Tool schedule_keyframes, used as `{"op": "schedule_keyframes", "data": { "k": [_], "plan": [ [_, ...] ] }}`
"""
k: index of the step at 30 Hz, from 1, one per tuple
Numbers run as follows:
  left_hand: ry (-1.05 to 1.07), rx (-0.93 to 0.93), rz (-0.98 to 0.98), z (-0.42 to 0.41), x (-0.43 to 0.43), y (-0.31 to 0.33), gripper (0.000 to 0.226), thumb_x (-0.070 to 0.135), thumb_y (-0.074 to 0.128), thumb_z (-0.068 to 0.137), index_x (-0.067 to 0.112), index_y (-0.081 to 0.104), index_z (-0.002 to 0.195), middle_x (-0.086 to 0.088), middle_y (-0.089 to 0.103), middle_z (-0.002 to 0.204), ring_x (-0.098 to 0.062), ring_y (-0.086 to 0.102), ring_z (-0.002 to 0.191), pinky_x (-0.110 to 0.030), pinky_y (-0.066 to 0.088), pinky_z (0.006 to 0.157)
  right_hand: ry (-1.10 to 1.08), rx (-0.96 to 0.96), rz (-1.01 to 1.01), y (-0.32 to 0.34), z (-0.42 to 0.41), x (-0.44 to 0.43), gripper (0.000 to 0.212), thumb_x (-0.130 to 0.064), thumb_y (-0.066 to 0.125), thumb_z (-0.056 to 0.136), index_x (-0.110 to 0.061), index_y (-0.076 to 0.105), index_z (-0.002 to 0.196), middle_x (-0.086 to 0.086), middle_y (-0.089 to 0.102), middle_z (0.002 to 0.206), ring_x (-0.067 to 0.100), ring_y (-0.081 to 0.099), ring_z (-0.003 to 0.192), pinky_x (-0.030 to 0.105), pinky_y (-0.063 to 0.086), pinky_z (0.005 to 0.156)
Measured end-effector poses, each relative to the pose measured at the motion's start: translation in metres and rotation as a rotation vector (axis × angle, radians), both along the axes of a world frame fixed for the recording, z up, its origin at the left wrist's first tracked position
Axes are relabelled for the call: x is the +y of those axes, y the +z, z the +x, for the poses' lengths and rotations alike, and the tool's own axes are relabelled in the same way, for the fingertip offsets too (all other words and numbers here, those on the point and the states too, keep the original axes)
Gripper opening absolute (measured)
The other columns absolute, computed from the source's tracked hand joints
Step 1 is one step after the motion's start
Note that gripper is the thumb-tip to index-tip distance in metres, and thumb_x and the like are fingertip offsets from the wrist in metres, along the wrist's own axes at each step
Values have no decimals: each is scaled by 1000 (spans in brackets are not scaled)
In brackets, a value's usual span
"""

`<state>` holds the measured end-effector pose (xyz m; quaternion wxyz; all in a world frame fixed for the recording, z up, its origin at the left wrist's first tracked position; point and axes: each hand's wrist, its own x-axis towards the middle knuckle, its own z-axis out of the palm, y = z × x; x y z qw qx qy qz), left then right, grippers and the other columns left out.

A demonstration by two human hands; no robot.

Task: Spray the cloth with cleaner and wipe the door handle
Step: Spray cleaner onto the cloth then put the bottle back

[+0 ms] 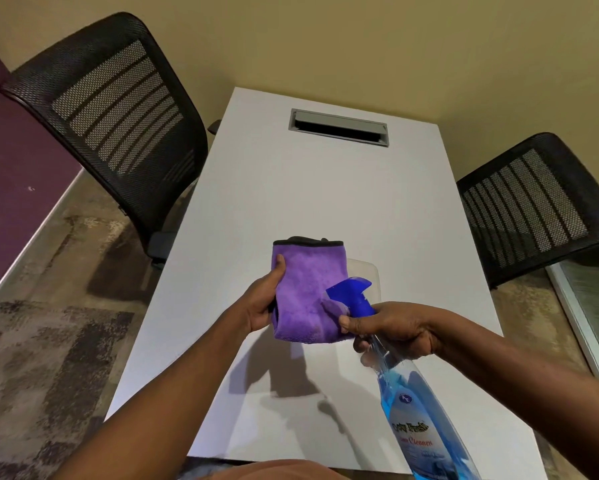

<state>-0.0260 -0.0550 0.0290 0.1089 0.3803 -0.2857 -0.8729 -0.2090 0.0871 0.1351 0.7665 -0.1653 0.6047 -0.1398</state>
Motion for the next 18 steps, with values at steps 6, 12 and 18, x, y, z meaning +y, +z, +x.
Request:
{"op": "schedule_keyframes", "data": {
  "k": [6, 12, 18],
  "plan": [
    [-7, 0, 2, 0, 1, 0, 75, 69, 48, 83, 11, 57, 130, -17, 64, 127, -36, 62, 115, -56, 42, 106, -28, -20, -18, -2, -1, -1, 47, -51, 86, 56, -16, 63, 77, 2, 57, 67, 18, 59, 64, 33, 47, 70],
    [-4, 0, -1, 0, 3, 0, 73, 68, 47, 84, 11, 58, 128, -17, 66, 124, -36, 64, 113, -53, 47, 102, -24, 1, -29, -1, 3, -1, 56, -50, 87, 55, -15, 56, 85, 1, 57, 65, 18, 60, 63, 32, 49, 66],
    [0, 5, 5, 0, 3, 2, 69, 67, 44, 87, 12, 60, 126, -15, 68, 120, -35, 65, 110, -48, 53, 93, -39, 79, -67, -2, 8, 5, 55, -48, 84, 63, -14, 55, 96, 1, 60, 66, 18, 60, 62, 32, 48, 66]
  ]
}}
